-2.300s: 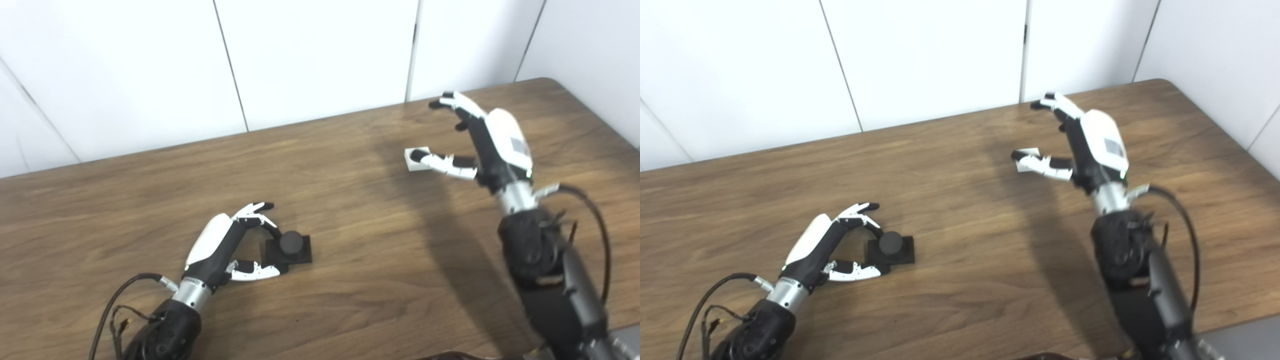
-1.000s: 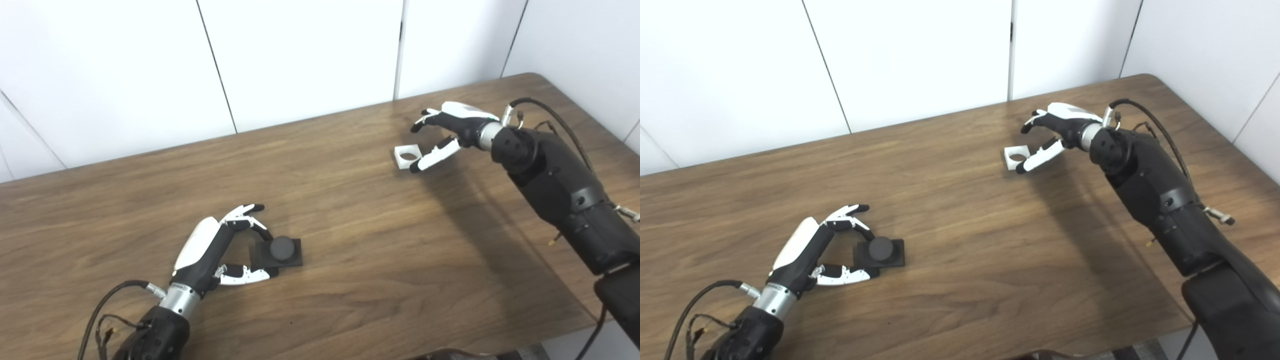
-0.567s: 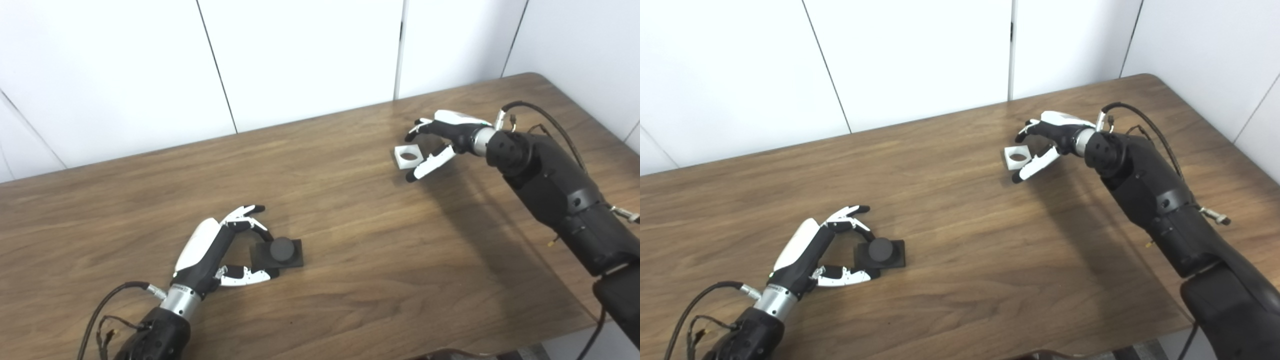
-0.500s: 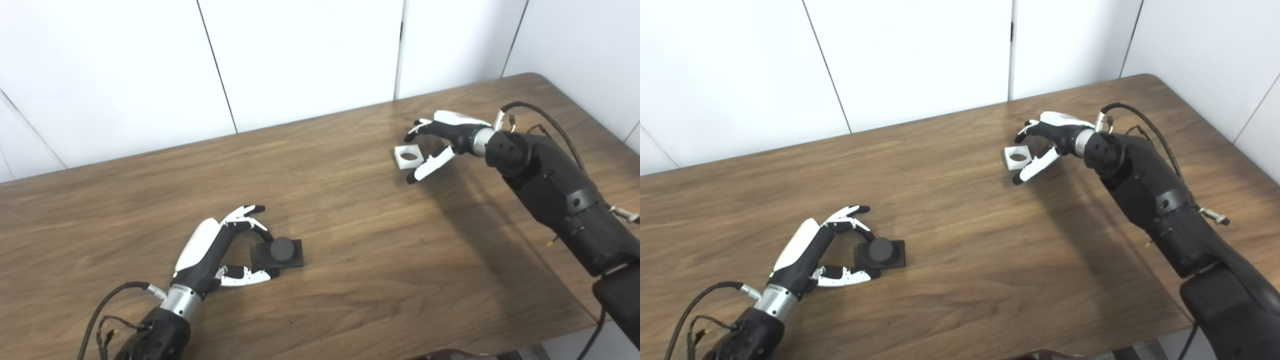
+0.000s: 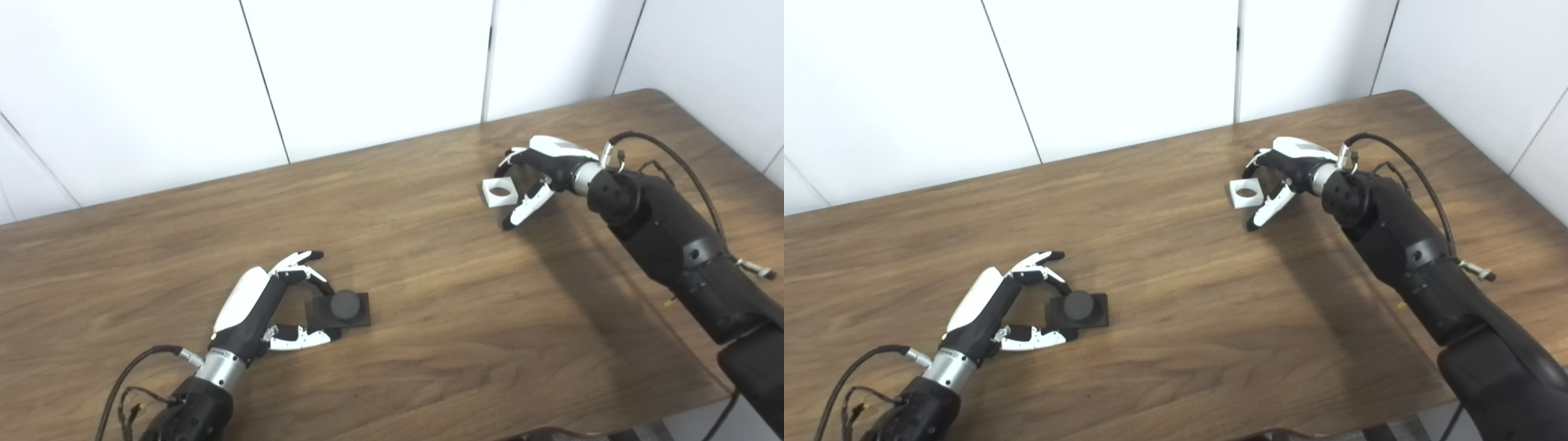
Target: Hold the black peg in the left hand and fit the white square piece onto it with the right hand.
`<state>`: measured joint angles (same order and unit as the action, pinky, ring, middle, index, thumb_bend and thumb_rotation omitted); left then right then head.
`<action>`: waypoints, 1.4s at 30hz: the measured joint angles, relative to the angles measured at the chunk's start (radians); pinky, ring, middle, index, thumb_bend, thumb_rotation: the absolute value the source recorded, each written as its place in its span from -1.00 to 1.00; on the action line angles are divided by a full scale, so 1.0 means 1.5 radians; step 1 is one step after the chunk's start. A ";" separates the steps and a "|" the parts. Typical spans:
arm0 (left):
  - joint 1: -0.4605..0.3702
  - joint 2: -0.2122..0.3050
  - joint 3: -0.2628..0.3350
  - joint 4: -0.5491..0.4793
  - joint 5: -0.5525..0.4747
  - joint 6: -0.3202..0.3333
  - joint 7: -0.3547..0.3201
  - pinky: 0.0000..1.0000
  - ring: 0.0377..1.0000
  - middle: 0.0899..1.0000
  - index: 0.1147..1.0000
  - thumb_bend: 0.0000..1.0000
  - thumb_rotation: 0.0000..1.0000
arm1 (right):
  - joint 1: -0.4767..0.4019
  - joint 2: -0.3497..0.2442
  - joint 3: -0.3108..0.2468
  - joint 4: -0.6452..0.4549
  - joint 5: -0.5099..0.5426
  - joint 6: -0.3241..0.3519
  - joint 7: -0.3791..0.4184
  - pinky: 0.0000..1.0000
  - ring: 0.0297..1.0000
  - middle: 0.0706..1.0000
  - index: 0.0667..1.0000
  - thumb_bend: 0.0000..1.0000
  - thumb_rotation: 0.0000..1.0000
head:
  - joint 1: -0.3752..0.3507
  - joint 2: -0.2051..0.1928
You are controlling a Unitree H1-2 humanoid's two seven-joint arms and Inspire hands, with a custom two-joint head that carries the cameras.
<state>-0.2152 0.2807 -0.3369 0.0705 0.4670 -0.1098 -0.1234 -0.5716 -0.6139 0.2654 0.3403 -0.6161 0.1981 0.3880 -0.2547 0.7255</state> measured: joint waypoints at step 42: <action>0.021 -0.001 0.006 -0.027 0.006 0.011 -0.002 0.64 0.84 0.74 -0.16 0.04 -0.83 | 0.009 0.010 0.000 0.051 0.001 -0.067 -0.163 0.73 0.70 0.58 -0.10 0.04 -0.73 | 0.009 0.015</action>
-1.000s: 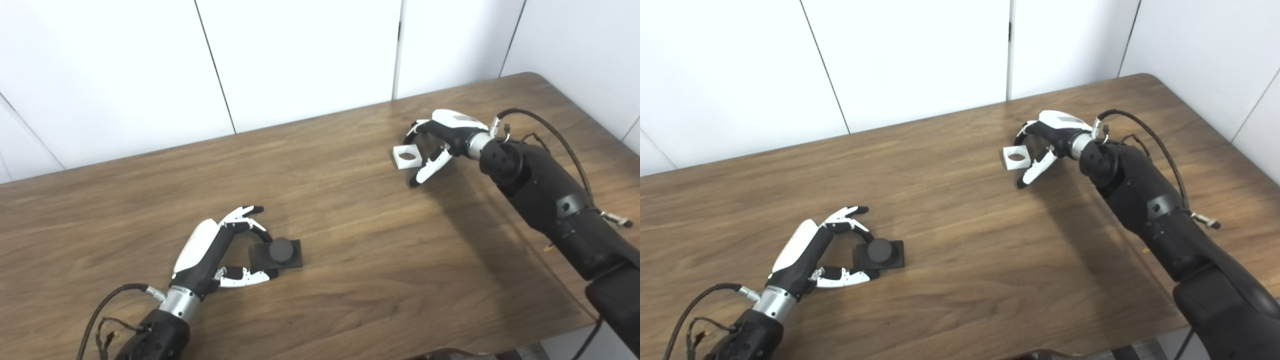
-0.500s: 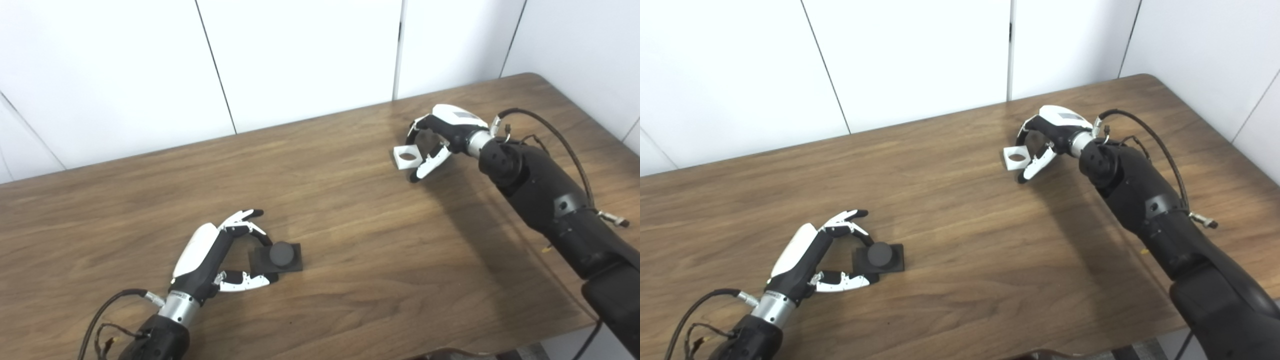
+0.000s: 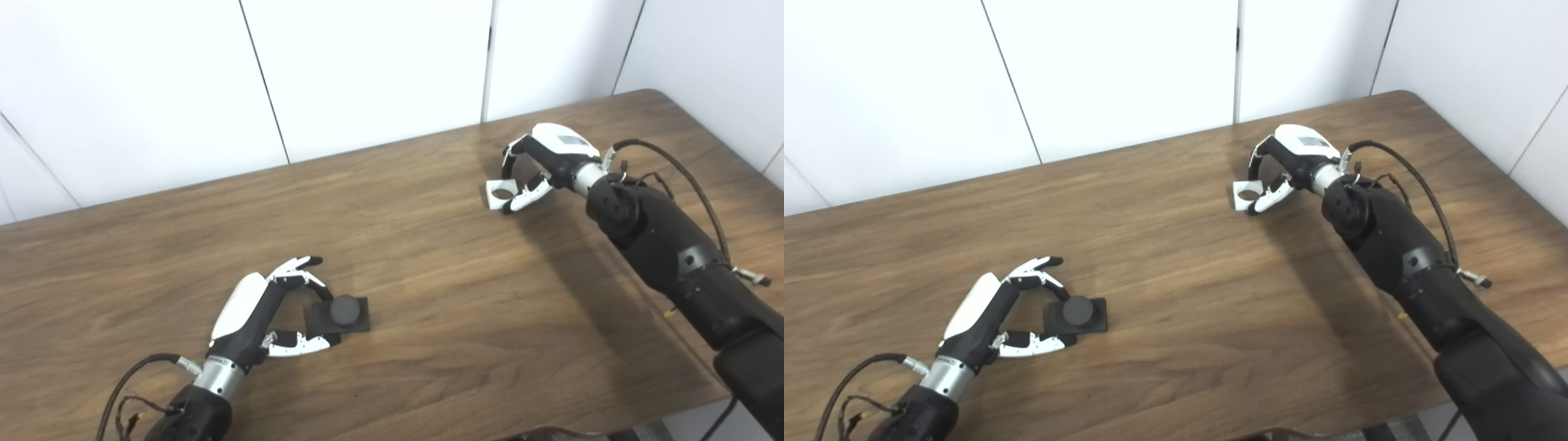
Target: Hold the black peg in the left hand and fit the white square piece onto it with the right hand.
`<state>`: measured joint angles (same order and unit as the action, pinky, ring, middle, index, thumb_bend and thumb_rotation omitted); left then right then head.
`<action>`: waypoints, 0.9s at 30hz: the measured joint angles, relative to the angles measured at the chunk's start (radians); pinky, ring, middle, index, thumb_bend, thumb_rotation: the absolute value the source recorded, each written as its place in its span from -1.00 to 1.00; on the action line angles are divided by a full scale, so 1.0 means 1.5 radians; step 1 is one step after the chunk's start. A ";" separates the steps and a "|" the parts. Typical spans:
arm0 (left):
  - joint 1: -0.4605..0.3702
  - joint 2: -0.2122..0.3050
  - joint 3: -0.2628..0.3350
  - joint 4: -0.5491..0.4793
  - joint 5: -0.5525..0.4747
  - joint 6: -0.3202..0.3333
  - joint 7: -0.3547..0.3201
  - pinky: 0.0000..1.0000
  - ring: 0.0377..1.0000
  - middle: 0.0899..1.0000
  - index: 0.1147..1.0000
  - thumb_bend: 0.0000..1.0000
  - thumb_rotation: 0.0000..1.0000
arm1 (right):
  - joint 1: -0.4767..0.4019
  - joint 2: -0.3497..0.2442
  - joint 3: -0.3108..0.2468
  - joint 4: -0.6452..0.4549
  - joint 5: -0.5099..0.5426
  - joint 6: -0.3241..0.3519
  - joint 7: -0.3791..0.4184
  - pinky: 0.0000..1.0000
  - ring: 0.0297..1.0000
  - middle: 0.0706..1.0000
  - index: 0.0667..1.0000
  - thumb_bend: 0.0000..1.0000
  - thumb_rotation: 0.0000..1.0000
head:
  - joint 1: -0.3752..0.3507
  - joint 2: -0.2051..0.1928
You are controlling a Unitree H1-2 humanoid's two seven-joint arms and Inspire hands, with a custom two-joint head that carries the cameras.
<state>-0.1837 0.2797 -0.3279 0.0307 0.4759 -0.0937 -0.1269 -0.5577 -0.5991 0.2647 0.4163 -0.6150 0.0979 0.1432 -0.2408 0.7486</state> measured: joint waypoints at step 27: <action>0.001 -0.002 -0.001 -0.002 0.000 0.003 -0.001 0.67 0.85 0.75 -0.15 0.04 -0.83 | 0.077 -0.004 -0.069 -0.236 -0.034 -0.005 -0.044 0.72 0.79 0.59 -0.11 0.04 -0.73 | 0.035 0.009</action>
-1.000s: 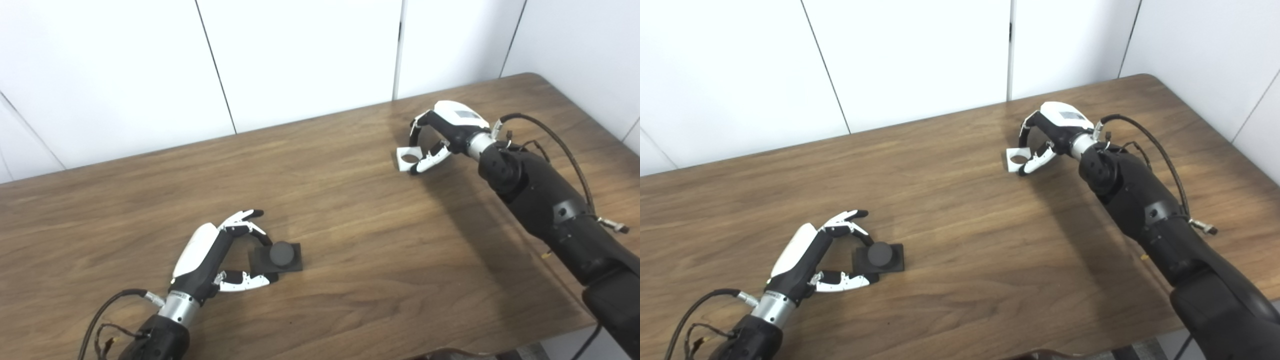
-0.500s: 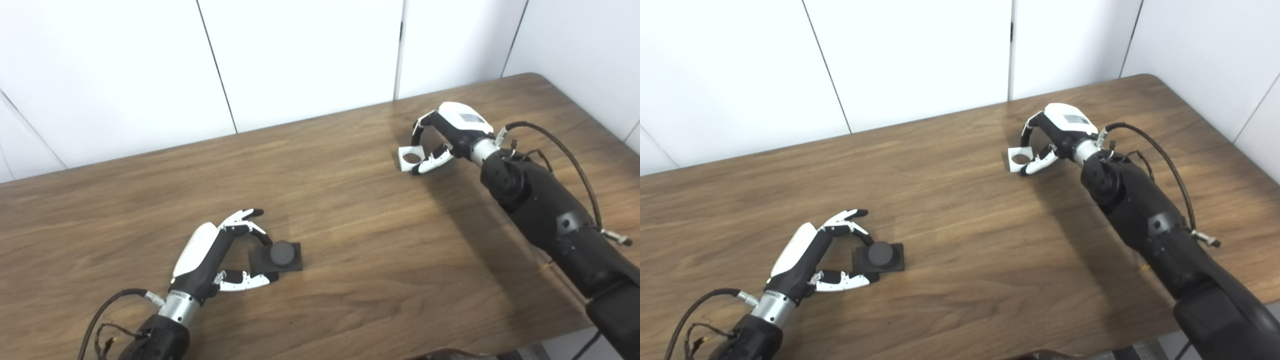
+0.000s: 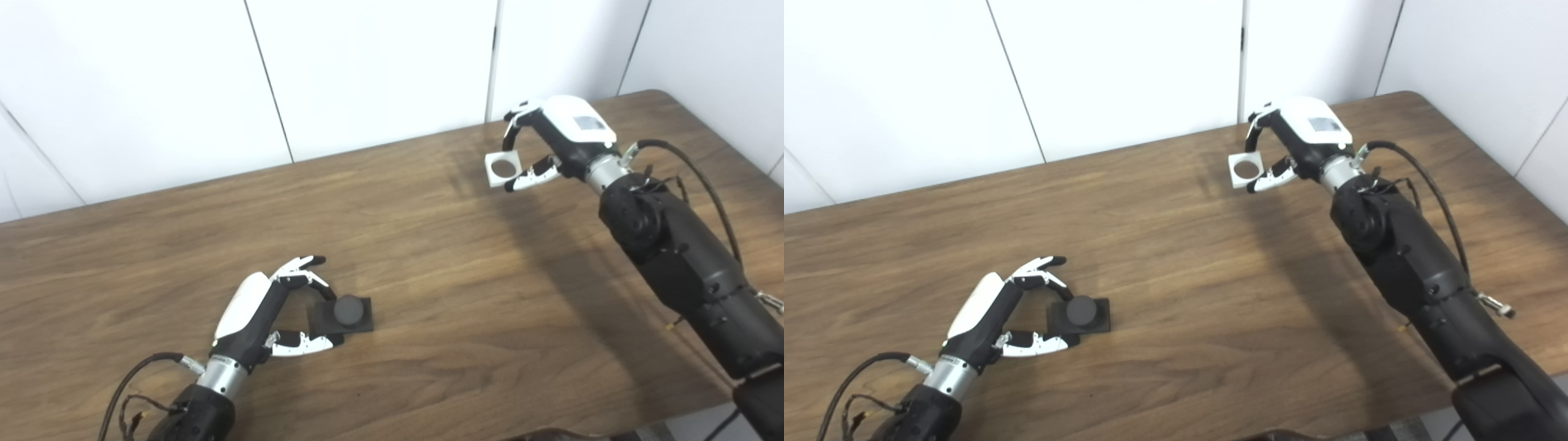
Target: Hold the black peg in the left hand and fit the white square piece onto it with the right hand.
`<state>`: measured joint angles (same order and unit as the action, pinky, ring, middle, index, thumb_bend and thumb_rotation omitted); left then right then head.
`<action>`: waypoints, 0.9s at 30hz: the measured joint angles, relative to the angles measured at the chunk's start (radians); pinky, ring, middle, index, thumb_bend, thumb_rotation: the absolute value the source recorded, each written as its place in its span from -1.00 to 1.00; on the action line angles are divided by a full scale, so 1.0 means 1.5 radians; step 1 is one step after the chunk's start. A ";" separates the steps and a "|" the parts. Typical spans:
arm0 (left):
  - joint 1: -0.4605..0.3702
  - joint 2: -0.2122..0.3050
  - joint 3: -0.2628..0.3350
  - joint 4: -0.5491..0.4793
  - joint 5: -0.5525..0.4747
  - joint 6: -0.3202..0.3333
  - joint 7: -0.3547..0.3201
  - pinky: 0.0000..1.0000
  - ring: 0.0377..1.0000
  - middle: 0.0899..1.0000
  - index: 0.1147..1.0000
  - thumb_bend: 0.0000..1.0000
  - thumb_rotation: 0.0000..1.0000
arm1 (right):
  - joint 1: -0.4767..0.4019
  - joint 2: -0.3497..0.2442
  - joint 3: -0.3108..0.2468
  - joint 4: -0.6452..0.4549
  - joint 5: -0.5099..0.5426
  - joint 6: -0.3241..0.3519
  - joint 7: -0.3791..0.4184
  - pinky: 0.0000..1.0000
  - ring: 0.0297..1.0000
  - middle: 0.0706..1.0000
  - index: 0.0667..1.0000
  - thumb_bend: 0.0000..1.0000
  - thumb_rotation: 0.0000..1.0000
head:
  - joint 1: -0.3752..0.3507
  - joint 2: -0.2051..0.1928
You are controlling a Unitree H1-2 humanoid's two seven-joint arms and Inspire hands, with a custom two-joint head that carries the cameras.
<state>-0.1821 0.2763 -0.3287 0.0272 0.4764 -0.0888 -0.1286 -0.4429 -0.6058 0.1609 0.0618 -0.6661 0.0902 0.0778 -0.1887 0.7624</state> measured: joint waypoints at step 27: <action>-0.022 -0.064 -0.008 0.014 0.086 0.074 0.030 0.66 0.83 0.73 -0.14 0.03 -0.82 | 0.051 -0.005 -0.038 -0.164 0.044 -0.084 0.078 0.55 0.74 0.59 -0.11 0.05 -0.72 | 0.155 0.026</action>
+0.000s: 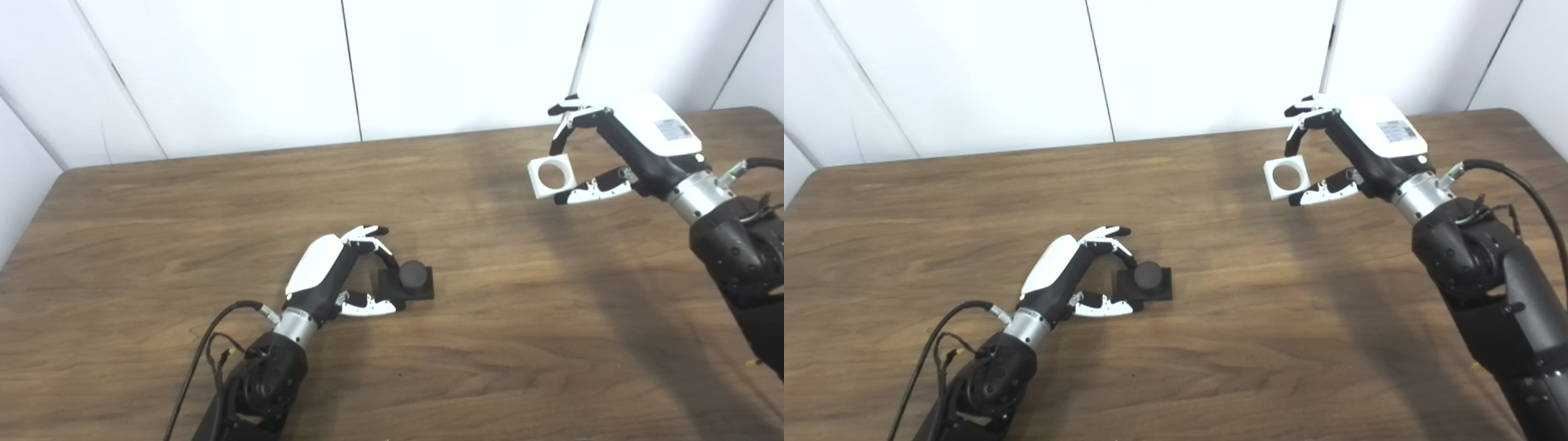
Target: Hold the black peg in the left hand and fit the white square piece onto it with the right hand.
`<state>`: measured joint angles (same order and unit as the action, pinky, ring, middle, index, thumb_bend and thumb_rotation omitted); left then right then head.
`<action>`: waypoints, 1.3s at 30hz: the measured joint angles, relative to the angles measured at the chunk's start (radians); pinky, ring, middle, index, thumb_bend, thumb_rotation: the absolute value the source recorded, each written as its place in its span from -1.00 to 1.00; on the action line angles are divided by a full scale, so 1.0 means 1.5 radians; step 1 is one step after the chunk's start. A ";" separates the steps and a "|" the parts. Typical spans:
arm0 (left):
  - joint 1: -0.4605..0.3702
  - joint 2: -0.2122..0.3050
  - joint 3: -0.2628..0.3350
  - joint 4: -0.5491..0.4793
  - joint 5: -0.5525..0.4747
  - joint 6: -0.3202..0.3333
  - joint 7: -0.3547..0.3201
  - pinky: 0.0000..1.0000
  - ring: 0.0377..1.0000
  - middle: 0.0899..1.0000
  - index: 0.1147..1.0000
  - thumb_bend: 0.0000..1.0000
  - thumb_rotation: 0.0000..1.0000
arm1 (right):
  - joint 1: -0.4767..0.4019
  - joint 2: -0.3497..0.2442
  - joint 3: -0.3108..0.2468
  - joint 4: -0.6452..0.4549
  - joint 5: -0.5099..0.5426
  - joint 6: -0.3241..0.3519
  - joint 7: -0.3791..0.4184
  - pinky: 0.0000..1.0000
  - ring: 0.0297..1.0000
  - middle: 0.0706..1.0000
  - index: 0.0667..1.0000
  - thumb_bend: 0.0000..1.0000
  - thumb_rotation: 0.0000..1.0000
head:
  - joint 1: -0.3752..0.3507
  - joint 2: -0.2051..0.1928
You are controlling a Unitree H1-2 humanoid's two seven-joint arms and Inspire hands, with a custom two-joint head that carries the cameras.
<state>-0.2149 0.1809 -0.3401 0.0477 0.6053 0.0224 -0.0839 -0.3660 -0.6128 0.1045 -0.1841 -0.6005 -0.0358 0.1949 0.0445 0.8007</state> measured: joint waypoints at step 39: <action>-0.009 0.000 -0.006 0.014 0.005 0.001 0.006 0.72 0.83 0.72 -0.15 0.03 -0.83 | 0.039 0.128 0.025 -0.179 -0.006 0.039 0.086 0.48 0.77 0.61 -0.11 0.04 -0.71 | -0.005 0.004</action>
<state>-0.2281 0.1804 -0.3485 0.0692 0.6133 0.0235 -0.0745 -0.3080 -0.4206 0.1417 -0.4519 -0.6099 0.0229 0.3241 0.0368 0.8069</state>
